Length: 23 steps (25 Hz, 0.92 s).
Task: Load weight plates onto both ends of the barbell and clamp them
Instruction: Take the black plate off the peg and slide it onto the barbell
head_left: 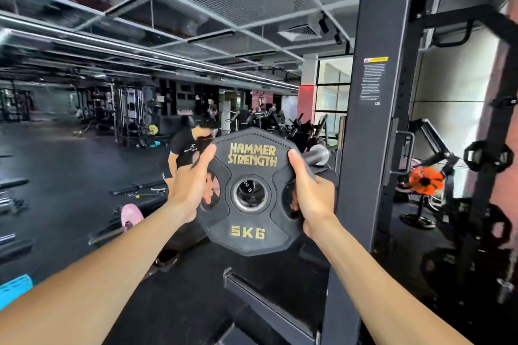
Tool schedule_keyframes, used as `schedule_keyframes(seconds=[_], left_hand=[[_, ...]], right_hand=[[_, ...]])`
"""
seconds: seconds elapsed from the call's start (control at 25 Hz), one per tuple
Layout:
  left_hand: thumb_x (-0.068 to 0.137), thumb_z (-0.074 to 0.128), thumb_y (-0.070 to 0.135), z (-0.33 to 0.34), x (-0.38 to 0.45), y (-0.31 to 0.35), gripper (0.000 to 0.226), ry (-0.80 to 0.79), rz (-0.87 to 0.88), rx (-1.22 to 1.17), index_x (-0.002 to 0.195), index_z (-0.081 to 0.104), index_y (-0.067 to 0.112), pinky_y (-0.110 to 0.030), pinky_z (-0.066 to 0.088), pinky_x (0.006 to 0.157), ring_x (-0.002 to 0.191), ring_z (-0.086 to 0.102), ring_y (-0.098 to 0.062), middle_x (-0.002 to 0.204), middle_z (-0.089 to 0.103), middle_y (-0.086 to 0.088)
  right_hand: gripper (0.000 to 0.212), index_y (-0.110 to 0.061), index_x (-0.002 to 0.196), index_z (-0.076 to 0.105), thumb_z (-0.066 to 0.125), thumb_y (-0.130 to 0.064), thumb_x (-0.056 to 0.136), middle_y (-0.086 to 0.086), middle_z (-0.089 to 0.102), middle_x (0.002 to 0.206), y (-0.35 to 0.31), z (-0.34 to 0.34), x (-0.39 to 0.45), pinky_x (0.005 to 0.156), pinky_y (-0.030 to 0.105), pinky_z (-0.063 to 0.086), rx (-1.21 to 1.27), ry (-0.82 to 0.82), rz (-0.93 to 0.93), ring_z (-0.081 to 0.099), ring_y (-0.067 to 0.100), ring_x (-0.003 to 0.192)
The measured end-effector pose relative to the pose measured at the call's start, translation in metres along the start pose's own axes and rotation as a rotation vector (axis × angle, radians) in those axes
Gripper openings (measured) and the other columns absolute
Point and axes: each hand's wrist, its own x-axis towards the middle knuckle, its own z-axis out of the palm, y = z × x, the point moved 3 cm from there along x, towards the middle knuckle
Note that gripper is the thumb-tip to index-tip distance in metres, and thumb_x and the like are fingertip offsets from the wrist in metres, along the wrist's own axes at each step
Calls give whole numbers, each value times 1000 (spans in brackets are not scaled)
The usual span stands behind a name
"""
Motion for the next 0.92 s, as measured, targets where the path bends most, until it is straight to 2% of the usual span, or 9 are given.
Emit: schedule_keyframes(seconds=[0.04,0.08,0.16,0.24,0.36,0.48,0.64,0.8,0.92], left_hand=[[55,59,95,4,5,-1,77,-14,-2,18,50,64,19,-46,47,73,40,44,-24,42,44,-10],[61,58,93,7,9,0,68,-36,-7,18,42,57,27,-48,41,73,39,43,-24,42,43,-10],[83,59,72,11,15,0,55,-83,7,-23,37,60,42,-46,34,72,38,37,-23,46,40,-11],[94,58,55,12,22,-1,62,-125,16,-56,33,55,43,-43,32,67,42,33,-23,51,37,-12],[83,58,69,12,51,-10,61,-181,4,-55,40,43,28,-37,35,58,43,37,-24,48,39,-12],[64,60,81,9,68,-16,72,-281,-48,-36,53,39,13,-34,35,53,43,39,-23,46,39,-8],[85,58,68,15,80,-23,65,-382,-11,-42,56,42,12,-27,40,51,38,38,-17,45,37,-7],[74,58,78,31,96,-33,72,-536,-44,-80,52,47,11,-33,40,58,42,44,-22,50,44,-11],[75,57,80,48,109,-40,81,-625,-28,-87,80,66,0,-38,51,77,64,62,-34,73,64,-24]], right_hand=[[57,-23,52,51,82,-70,60,-1,54,51,3,3,4,52,28,36,3,13,-1,47,16,46],[57,-22,53,51,82,-69,62,-2,54,51,6,6,8,52,28,37,11,28,-4,48,15,46],[57,-20,56,55,82,-69,62,-2,56,52,13,11,11,54,28,39,18,64,-12,50,16,48],[54,-21,52,59,82,-69,62,-6,57,50,17,17,11,55,27,40,17,108,-25,51,13,46],[58,-27,34,52,81,-66,65,-13,53,44,21,30,11,52,26,36,8,215,-58,48,8,43],[64,-25,33,45,80,-69,63,-11,47,44,25,40,9,52,29,33,-15,313,-111,43,12,45],[68,-15,56,43,77,-74,62,9,41,58,30,43,6,56,36,30,-62,381,-210,37,21,54],[77,-9,74,61,74,-83,55,14,50,65,32,44,17,58,37,35,-135,486,-262,44,22,59],[72,-16,73,56,74,-83,55,10,51,63,30,39,35,60,37,35,-154,512,-270,45,20,59]])
